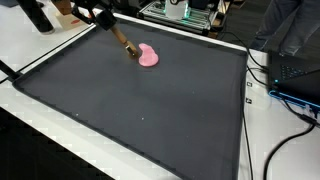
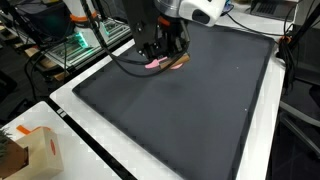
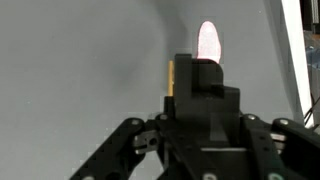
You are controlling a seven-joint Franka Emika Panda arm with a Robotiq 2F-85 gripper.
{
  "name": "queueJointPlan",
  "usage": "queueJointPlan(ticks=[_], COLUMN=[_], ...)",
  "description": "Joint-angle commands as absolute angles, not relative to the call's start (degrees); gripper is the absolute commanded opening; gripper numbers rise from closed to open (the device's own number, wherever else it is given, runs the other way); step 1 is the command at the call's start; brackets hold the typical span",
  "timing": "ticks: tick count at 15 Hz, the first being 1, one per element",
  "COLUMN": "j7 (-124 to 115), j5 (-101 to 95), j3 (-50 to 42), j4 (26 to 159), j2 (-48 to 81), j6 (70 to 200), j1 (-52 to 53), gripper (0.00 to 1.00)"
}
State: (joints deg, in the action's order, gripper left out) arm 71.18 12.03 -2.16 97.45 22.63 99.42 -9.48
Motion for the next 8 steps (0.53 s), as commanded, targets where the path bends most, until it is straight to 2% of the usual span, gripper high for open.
queueJointPlan(ticks=[1, 8], j7=[71.3, 72.5], j5=[12.3, 8.2], j3=[-0.9, 0.9], j4=[96.6, 97.3], j2=[21.5, 17.0], j6=[98.2, 99.4], j1=[-9.9, -7.0], gripper=[0.24, 0.24])
